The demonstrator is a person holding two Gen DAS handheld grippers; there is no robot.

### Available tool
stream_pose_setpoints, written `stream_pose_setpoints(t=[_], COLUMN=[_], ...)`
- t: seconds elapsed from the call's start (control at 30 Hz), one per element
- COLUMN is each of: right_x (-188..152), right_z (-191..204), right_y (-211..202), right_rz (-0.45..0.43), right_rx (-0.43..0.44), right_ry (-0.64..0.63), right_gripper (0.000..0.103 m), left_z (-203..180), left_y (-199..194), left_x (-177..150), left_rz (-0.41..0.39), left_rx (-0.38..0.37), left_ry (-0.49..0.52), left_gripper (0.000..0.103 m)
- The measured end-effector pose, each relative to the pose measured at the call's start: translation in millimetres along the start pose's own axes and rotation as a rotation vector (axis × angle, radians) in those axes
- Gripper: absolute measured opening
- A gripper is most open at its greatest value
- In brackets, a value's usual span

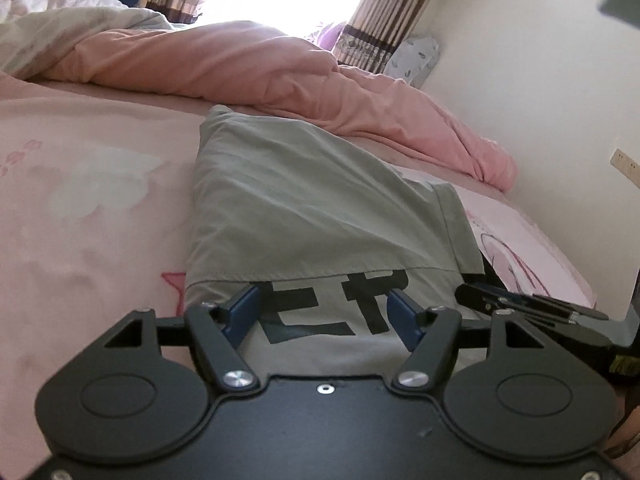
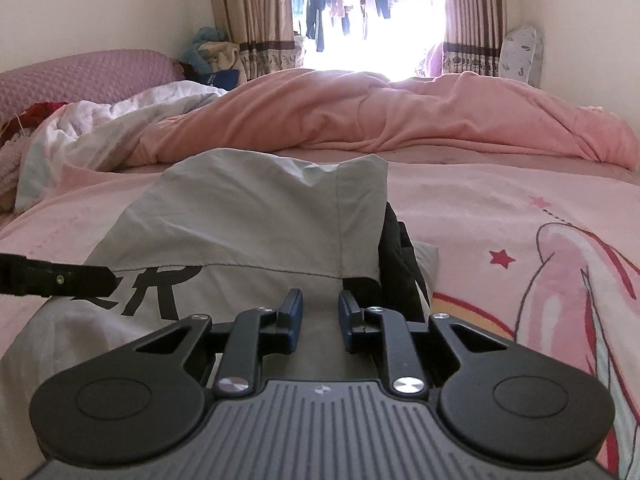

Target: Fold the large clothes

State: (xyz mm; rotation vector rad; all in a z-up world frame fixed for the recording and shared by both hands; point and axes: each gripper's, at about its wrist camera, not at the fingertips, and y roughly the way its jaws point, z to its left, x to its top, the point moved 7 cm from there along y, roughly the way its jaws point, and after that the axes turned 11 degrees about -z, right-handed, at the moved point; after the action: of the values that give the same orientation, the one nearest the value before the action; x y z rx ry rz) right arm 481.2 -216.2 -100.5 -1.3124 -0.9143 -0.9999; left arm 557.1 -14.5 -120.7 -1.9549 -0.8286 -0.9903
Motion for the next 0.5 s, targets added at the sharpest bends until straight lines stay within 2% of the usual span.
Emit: stream_pose_setpoints(t=[0.2,0.3,0.37,0.5], right_x=[8.4,13.4,12.4,-9.3], right_z=[0.1,4.4,6.2,9.0], right_y=[-26.1,-59.7,-80.3,-108.0], right_rz=[0.027,0.010,-0.005,0.018], right_rx=[-0.025,-0.014,-0.016,-0.045], right_ry=[0.039,0.055,0.055,0.038], right_gripper=[0.025,0.025,0.027,0.027], left_z=[-14.9,-32.3,-42.6,-49.8], left_y=[-24.8,-55.4,-76.9,-104.6], left_x=[9.9,9.9,2.9,-28.6], left_rz=[-0.002,-0.031,-0.044,-0.028], left_rx=[0.053,0.098,0.115,0.113], left_ry=[0.003,0.086,0.125,0.130], left_gripper=[0.066,0.067,0.068,0.069])
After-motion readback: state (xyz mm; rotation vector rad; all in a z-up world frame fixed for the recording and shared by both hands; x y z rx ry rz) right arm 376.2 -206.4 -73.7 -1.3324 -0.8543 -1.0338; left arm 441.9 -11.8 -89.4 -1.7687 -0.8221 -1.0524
